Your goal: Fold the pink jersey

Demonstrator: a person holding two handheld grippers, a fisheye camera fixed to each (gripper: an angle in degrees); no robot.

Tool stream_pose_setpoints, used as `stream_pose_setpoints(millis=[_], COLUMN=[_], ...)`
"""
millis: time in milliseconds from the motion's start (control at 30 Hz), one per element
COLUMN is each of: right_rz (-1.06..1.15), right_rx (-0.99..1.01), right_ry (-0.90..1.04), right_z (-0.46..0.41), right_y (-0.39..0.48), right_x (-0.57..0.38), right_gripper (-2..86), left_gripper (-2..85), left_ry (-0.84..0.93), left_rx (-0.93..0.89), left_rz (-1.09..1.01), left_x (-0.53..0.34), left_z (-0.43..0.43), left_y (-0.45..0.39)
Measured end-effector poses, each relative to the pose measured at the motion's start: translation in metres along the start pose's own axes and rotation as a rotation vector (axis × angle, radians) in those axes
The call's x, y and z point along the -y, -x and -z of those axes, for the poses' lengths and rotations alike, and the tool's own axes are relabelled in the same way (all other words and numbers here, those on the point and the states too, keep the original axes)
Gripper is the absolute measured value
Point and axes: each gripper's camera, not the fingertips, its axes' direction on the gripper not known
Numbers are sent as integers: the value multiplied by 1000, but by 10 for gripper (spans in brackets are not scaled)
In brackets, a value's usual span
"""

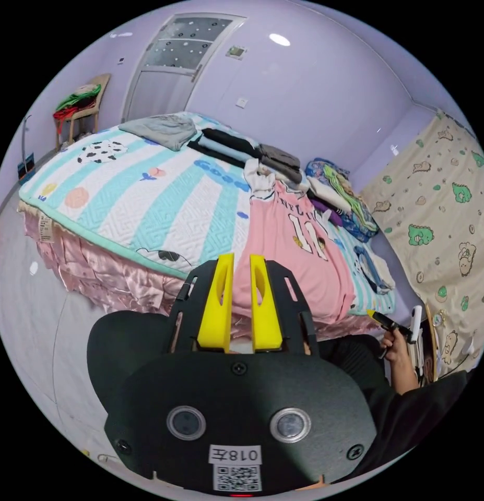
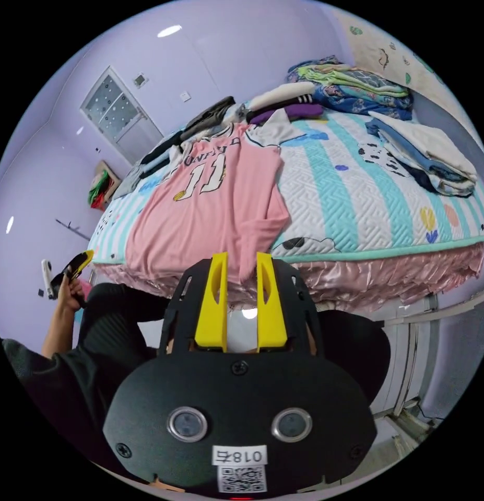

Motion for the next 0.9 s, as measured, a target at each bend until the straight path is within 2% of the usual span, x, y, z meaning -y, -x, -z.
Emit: stream_pose_setpoints(millis=[133,267,400,533,700,900], right_rz=[-142,-205,-21,94,43,-39], right_rx=[66,128,-130,-270,-264,-272], right_ry=[42,62,33,163,166,184], right_z=[-10,-14,-7,-30,1,60], right_y=[-18,-23,20,37,22,-14], right_x=[48,76,97,109,110,105], right_gripper=[97,99,98,65,16,11], left_gripper=[53,53,53,58,4,-9], left_ry=[62,197,313,425,452,501], left_rx=[19,54,132,240,401,354], left_rz=[-33,-121,-238,-316,-378,-354], left_x=[13,25,34,38,38,41], left_z=[-23,-64,-111,-165,-203,-211], left_y=[-23,-55,-96,-128,-156,-158])
